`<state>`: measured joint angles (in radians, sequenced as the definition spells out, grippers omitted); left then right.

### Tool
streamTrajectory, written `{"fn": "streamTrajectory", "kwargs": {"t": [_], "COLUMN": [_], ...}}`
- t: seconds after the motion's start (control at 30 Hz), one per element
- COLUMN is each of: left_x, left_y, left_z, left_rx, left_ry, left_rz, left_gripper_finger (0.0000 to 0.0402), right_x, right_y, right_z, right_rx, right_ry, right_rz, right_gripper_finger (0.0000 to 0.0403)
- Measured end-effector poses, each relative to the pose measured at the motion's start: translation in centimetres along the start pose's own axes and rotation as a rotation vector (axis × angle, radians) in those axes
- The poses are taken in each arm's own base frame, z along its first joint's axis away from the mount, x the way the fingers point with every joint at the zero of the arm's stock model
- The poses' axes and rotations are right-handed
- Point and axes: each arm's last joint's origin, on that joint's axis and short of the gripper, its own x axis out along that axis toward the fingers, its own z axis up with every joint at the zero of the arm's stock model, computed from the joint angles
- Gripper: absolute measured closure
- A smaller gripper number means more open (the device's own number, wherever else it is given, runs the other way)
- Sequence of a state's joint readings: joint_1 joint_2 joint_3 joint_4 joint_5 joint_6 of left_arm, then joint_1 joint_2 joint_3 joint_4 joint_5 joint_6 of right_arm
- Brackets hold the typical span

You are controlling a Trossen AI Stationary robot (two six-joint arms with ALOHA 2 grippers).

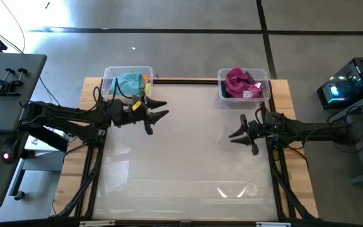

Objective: Sort towels by color in basket
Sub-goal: Return to Home Position

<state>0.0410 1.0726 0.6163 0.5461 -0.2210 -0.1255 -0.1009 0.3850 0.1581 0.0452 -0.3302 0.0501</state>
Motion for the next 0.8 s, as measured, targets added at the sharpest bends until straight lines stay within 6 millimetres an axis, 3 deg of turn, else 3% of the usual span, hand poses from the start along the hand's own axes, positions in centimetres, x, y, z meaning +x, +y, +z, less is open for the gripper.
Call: {"fn": "streamTrajectory", "kwargs": {"t": [0.3, 0.6, 0.8], "left_x": [0.0, -0.1, -1.4], "left_y": [0.3, 0.4, 0.4], "left_z": [0.1, 1.4, 2.5], "left_rx": [-0.017, -0.088, -0.004], "left_ry": [-0.023, -0.172, -0.157], "left_rz": [0.113, 0.181, 0.151], "left_gripper_finger": [0.0222, 0.0222, 0.0222], "right_x": [-0.3, -0.7, -0.7], "right_y": [1.3, 1.3, 1.2], "right_z": [-2.2, -2.3, -2.8], "right_rx": [-0.066, -0.079, -0.080], "right_ry": [-0.086, -0.162, -0.115], "right_rz": [0.234, 0.167, 0.135], "right_gripper_finger": [0.0321, 0.0321, 0.0321]}}
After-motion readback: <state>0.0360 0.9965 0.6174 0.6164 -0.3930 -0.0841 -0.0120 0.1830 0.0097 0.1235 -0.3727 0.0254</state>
